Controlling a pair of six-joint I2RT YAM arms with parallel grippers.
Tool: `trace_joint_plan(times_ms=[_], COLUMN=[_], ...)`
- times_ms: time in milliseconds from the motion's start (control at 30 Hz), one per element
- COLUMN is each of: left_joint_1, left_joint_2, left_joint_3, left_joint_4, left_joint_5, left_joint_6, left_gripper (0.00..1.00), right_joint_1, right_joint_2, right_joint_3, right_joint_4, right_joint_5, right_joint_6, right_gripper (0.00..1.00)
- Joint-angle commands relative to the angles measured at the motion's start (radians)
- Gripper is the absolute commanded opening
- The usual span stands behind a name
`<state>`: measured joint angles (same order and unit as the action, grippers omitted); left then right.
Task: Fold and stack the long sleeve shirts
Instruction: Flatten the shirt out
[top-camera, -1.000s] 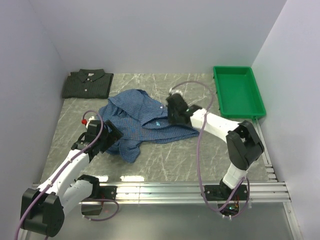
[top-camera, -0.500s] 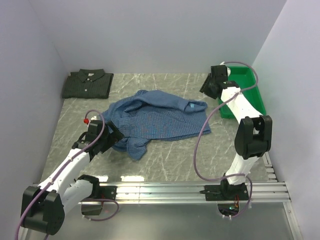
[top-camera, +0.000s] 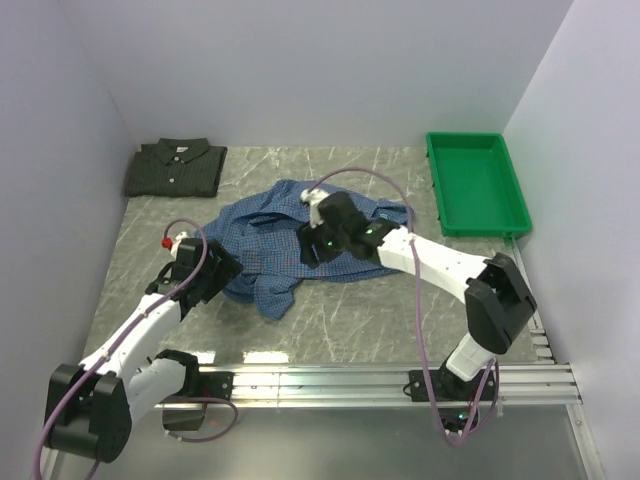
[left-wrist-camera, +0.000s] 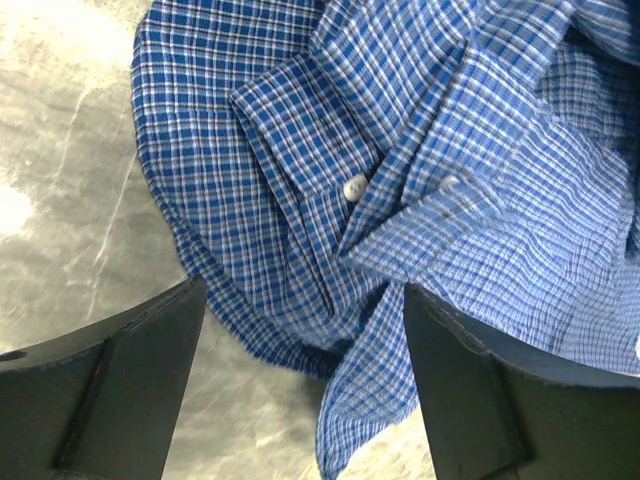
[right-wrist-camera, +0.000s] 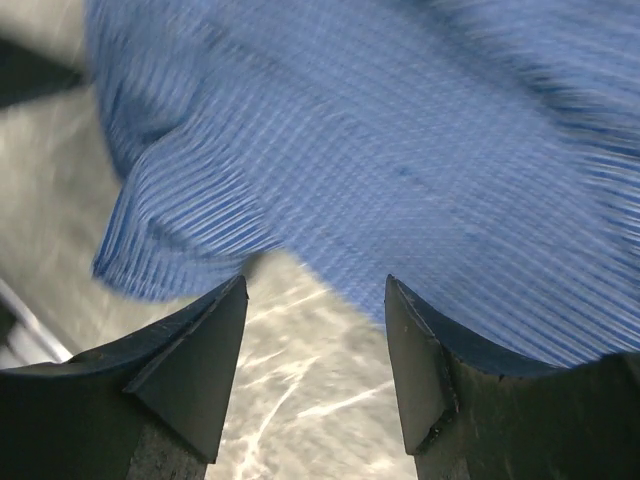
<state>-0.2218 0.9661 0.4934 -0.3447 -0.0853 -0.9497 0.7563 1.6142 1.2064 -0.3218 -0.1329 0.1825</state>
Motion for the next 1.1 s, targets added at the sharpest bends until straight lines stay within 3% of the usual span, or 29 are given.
trace_joint_plan(times_ms=[0, 467, 567, 767, 1067], left_joint_1=[0.009, 0.009, 0.009, 0.009, 0.009], left_joint_2=[0.052, 0.152, 0.148, 0.152, 0.134], left_joint_3=[-0.015, -0.062, -0.059, -0.055, -0.047], left_joint_4=[0.088, 0.191, 0.184, 0.176, 0.156], left_joint_5=[0.022, 0.107, 0.102, 0.096, 0.096], left_joint_6=[-0.046, -0.063, -0.055, -0.047, -0.026], left_gripper=[0.85, 0.82, 0.82, 0.82, 0.82], right_joint_1=[0.038, 0.156, 0.172, 0.178, 0.178], right_joint_2=[0.05, 0.228, 0.248, 0.242, 0.219], right_joint_3=[0.008, 0.056, 0.067, 0.079, 0.114], right_joint_4=[0.072, 0.041, 0.043, 0.04, 0.018], right_joint_5=[-0.017, 0.206, 0.272, 0.302, 0.3], right_joint_6=[-0.093, -0.255, -0.271, -0.279, -0.272], right_gripper=[0.64, 0.63, 0.58, 0.36, 0.35])
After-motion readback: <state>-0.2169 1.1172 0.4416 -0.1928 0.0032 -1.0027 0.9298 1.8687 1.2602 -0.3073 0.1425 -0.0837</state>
